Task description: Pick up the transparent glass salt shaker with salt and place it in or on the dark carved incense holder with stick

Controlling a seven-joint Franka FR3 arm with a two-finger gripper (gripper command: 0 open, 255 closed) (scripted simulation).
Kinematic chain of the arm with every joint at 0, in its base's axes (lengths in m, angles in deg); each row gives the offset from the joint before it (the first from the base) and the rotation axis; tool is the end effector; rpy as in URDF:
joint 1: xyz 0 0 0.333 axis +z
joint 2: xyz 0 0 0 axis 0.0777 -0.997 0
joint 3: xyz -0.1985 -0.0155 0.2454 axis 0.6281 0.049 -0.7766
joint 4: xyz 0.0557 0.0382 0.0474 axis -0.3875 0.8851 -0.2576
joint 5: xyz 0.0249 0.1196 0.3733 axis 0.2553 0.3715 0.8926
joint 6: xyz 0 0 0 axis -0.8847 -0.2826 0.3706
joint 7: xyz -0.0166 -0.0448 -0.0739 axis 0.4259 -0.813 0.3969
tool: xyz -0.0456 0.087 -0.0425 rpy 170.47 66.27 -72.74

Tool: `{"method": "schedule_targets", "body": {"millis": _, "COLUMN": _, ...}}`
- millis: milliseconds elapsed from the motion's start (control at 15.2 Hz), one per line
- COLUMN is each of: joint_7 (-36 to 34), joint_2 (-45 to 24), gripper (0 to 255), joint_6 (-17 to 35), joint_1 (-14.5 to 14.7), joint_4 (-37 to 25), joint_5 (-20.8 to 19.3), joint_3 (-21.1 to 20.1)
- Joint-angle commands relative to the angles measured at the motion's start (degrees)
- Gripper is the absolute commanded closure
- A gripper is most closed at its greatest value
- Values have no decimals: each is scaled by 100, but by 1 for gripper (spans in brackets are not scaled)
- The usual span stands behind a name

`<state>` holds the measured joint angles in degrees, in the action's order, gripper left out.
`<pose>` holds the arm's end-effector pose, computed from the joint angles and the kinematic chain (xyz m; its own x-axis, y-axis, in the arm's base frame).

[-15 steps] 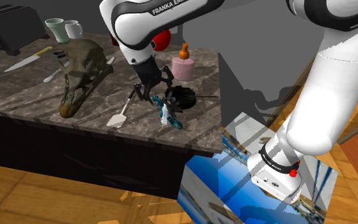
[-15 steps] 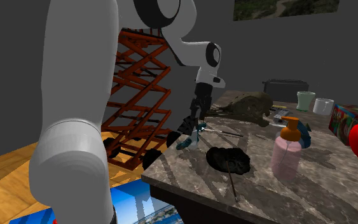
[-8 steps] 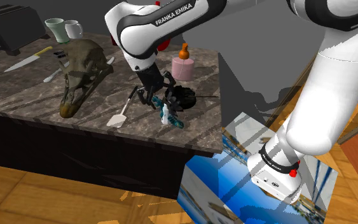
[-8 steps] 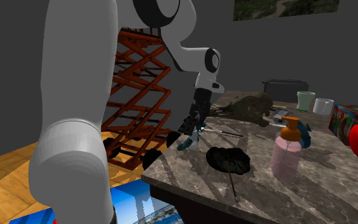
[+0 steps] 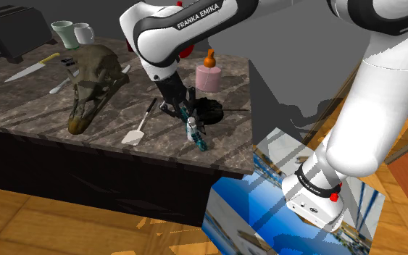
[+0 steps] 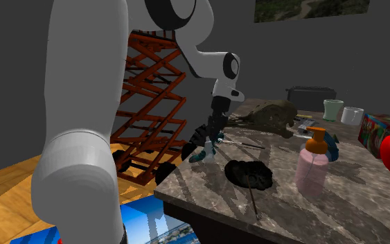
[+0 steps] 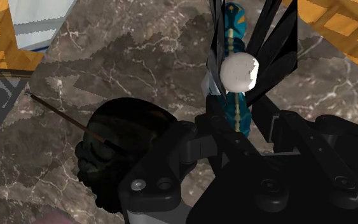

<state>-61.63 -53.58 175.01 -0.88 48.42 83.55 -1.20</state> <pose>0.4971 0.2506 0.3614 0.9157 -0.2197 -0.3365 -0.1232 -0.9505 0.2853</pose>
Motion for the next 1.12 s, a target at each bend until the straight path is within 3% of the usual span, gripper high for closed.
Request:
{"method": "schedule_targets", "body": {"millis": 0, "joint_7": 0, "joint_2": -3, "gripper": 255, "joint_6": 0, "joint_1": 0, "joint_4": 4, "joint_5": 0, "joint_3": 0}}
{"method": "schedule_targets", "body": {"millis": 396, "joint_7": 0, "joint_2": -3, "gripper": 255, "joint_6": 0, "joint_1": 0, "joint_4": 4, "joint_5": 0, "joint_3": 0}}
{"method": "schedule_targets", "body": {"millis": 1056, "joint_7": 89, "joint_2": 266, "gripper": 255, "joint_6": -692, "joint_1": -20, "joint_4": -448, "joint_5": 112, "joint_3": -30}}
